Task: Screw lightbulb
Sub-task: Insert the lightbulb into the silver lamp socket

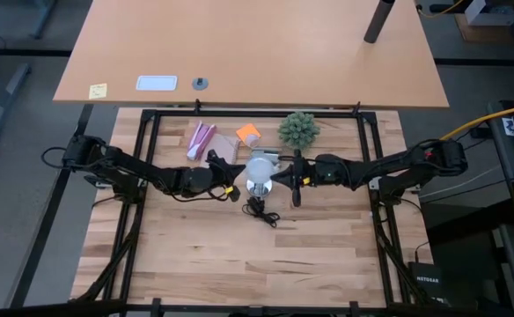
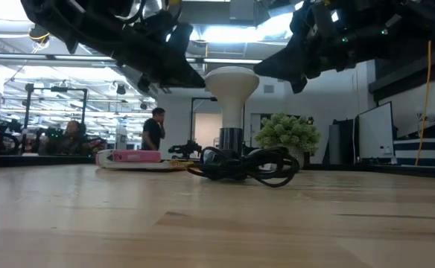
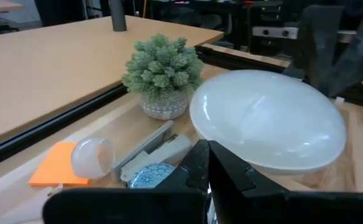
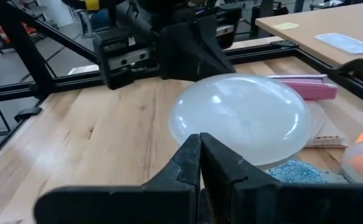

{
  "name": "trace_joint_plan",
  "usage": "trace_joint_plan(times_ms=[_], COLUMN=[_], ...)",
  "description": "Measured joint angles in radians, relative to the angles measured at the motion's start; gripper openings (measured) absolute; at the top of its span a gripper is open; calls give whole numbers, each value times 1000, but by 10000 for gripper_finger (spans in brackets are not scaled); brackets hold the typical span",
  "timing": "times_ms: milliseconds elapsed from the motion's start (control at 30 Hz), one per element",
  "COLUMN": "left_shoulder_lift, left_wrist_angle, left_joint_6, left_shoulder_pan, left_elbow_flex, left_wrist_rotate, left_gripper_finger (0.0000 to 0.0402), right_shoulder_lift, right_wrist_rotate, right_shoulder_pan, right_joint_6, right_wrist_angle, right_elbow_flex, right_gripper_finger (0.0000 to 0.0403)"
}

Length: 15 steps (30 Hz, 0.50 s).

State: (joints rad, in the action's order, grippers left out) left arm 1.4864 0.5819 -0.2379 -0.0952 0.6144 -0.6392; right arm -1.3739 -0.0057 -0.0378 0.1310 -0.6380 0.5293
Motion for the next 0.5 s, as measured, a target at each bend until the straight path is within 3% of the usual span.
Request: trace_joint_plan(times_ms=[333, 500], left_shoulder_lift=[-2, -67], left_wrist_angle=[11, 10], left_joint_6=[11, 72], left_shoulder_pan=[11, 1], left_elbow_flex=[0, 1], left_wrist_rotate=[6, -10], left_gripper_finger=[0, 0], right_shoulder_lift=[0, 37], right_wrist_rotate=[3, 13], right_shoulder_pan=[-1, -1], right_joint_6=[0, -8], right_wrist_angle=[-53, -68], right_elbow_flex=[0, 0], right_gripper_finger=[16, 16])
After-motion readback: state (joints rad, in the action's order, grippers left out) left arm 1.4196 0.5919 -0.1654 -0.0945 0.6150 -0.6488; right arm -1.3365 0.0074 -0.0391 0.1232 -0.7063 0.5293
